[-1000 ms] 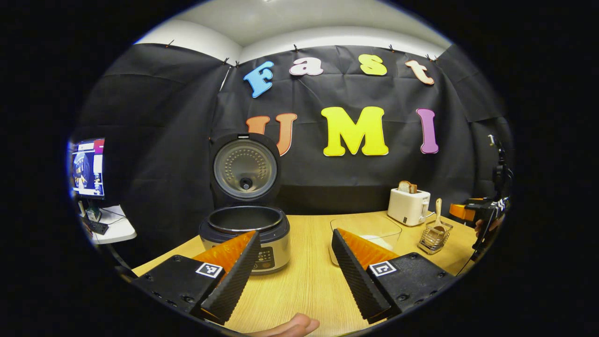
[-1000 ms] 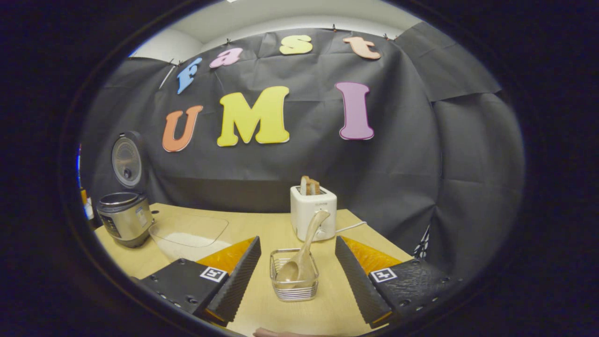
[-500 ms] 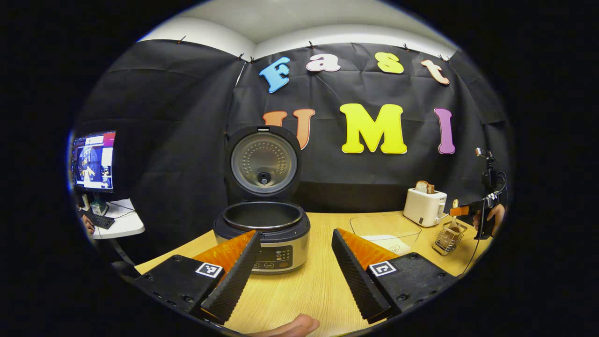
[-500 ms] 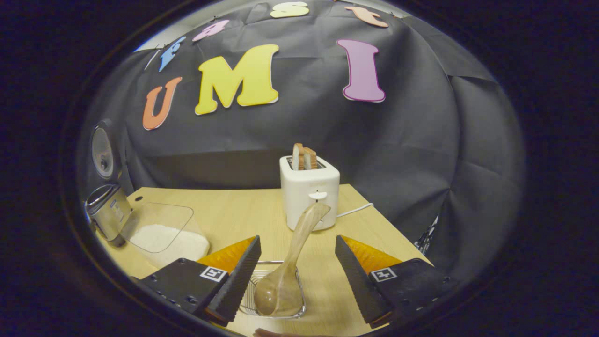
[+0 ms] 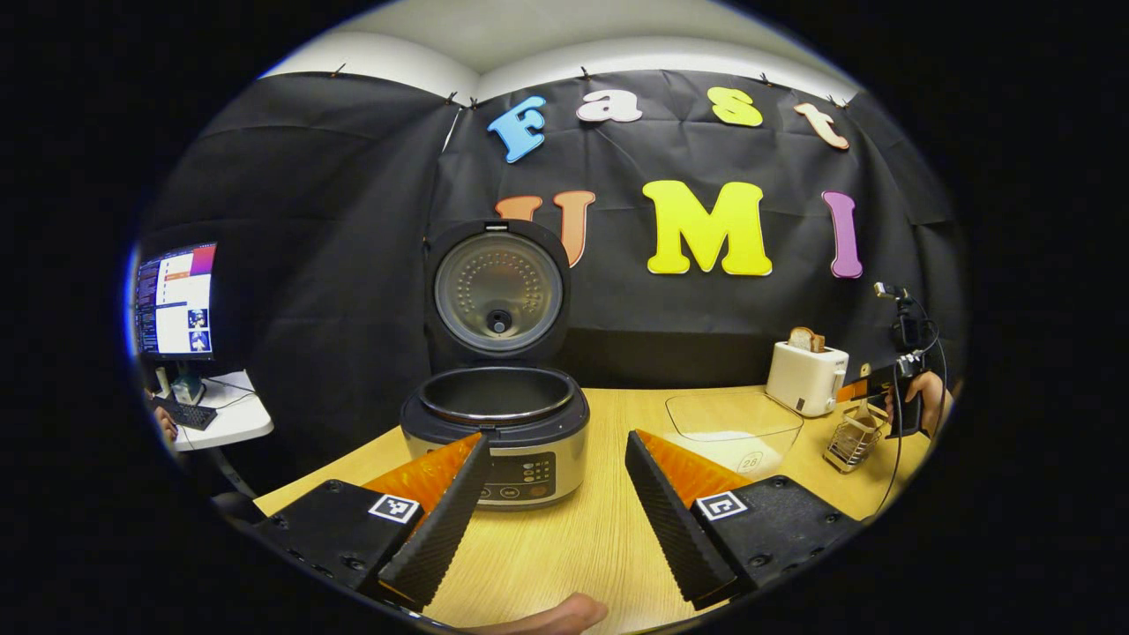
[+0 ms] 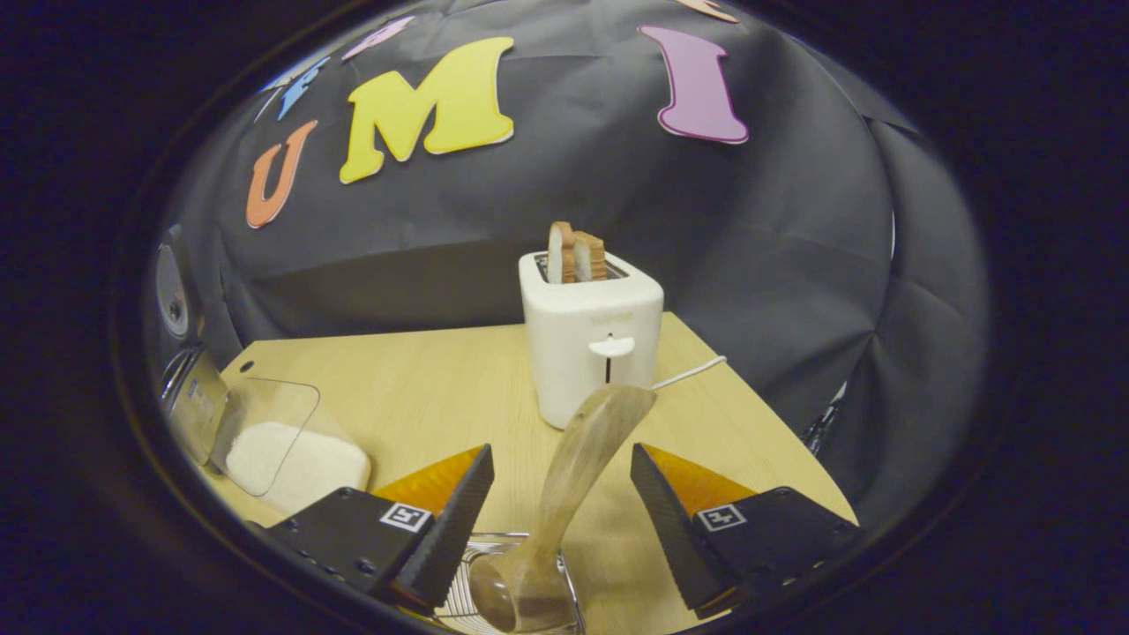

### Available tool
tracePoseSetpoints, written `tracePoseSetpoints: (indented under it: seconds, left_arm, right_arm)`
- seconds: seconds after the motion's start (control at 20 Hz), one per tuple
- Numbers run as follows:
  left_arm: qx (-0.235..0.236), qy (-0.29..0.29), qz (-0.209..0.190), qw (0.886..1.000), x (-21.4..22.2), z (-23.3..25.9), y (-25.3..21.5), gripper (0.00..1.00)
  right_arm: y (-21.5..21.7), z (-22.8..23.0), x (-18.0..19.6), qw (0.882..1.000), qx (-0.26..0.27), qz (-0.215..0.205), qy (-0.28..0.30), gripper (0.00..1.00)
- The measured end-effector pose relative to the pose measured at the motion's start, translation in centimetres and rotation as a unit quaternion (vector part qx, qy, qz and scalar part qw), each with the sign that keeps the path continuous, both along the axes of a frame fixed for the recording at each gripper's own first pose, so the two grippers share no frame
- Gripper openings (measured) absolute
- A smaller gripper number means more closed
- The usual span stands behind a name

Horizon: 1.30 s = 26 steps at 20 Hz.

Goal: Close the left gripper, press the button to open the rice cooker; take a wooden spoon from the chopstick holder with the right hand, scoop a spoonful of rice and pour it into the rice cooker, then put the wooden spoon back into the chopstick holder.

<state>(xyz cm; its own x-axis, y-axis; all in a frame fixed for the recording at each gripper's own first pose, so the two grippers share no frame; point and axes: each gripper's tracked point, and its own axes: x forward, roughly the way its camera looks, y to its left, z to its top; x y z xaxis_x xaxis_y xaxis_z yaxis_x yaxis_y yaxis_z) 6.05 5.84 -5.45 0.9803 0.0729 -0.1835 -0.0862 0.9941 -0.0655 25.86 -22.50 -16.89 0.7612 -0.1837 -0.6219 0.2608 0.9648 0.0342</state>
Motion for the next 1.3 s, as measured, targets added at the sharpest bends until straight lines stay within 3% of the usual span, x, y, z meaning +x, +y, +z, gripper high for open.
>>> tracePoseSetpoints:
  seconds: [0.1, 0.25, 0.35, 0.4, 0.5, 0.55, 0.6, 0.65, 0.9, 0.95, 1.3]
  left_arm:
    - [-0.003, 0.002, -0.001, 1.000, 0.1, -0.2, -0.1, 0.98]
    - [-0.006, 0.007, -0.001, 1.000, 0.1, -0.5, -0.2, 0.98]
    - [-0.006, 0.007, -0.002, 1.000, 0.1, -0.3, -0.3, 0.98]
    - [-0.005, 0.005, -0.002, 1.000, 0.1, -0.2, -0.2, 0.98]
    - [-0.001, 0.001, -0.001, 1.000, -0.1, 0.1, -0.1, 0.98]
    - [0.000, -0.001, 0.000, 1.000, -0.2, 0.2, 0.0, 0.98]
    - [0.002, -0.003, 0.001, 1.000, -0.2, 0.4, 0.2, 0.98]
    - [0.003, -0.004, 0.001, 1.000, -0.2, 0.4, 0.2, 0.98]
    - [0.002, -0.013, 0.001, 1.000, -0.7, 1.4, 0.4, 0.98]
    - [0.001, -0.016, 0.000, 1.000, -0.8, 1.6, 0.4, 0.98]
    - [0.002, -0.029, -0.017, 0.999, -2.0, 3.2, 0.2, 0.98]
  right_arm:
    - [0.2, -0.2, 0.1, 1.000, 0.025, 0.001, 0.006, 0.79]
    - [0.7, -0.3, 0.5, 0.998, 0.056, 0.001, 0.024, 0.67]
    - [1.0, -0.8, 0.7, 0.997, 0.069, 0.001, 0.035, 0.50]
    - [1.1, -1.0, 0.5, 0.997, 0.068, 0.002, 0.041, 0.50]
    - [1.2, -1.2, 0.5, 0.996, 0.074, -0.001, 0.049, 0.33]
    - [1.5, -1.4, 0.5, 0.995, 0.082, 0.003, 0.050, 0.19]
    - [1.7, -1.5, 0.6, 0.995, 0.090, 0.008, 0.051, 0.19]
    - [1.8, -1.0, 0.3, 0.994, 0.095, 0.009, 0.046, 0.13]
    - [2.2, 1.1, -1.5, 0.997, 0.068, 0.018, 0.036, 0.11]
    - [2.4, 1.7, -2.1, 0.997, 0.068, 0.012, 0.036, 0.05]
    - [3.4, 5.0, -4.6, 0.999, 0.034, 0.004, 0.021, 0.05]
